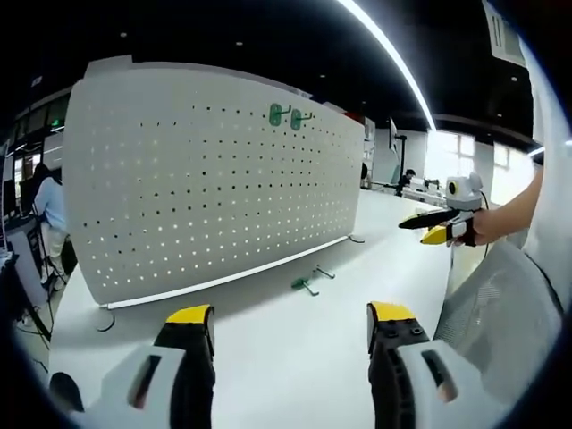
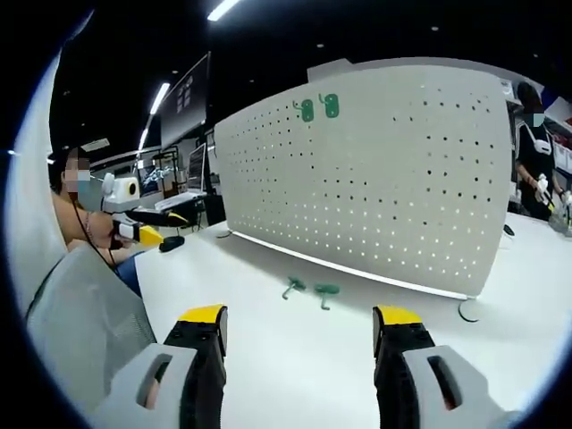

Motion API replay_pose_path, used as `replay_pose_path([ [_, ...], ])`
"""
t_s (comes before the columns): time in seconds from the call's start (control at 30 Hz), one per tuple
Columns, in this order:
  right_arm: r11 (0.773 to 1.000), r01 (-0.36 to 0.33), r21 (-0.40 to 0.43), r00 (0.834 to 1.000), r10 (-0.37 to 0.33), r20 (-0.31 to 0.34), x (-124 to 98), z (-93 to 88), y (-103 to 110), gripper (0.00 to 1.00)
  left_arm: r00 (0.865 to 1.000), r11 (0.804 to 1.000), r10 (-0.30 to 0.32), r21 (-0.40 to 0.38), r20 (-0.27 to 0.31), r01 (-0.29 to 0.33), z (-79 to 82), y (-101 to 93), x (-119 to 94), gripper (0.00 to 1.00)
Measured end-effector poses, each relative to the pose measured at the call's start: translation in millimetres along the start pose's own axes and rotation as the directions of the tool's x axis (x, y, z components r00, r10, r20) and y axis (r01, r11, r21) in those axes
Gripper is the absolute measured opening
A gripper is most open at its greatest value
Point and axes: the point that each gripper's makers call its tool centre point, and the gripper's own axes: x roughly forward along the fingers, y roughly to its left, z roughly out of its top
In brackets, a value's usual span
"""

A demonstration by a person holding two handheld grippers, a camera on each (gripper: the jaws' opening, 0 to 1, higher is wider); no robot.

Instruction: Insert the hook assembly into the mounting plate slot until the hook locks in place.

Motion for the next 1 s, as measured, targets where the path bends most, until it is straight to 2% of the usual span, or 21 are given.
replay_pose_path([
  [0.7, 1.000, 0.007, 0.011, 1.000, -0.007, 0.000, -0.8, 0.5, 0.1, 0.64, 1.000, 1.000, -0.018, 0.014, -0.017, 0.018, -0.4, -2.8, 1.9, 0.70],
  [1.0, 1.000, 0.004, 0.010, 1.000, -0.004, 0.001, -1.1, 1.2, 1.6, 0.63, 0.995, 0.995, -0.062, 0.070, -0.082, 0.068, -3.1, -3.9, 22.3, 0.70],
])
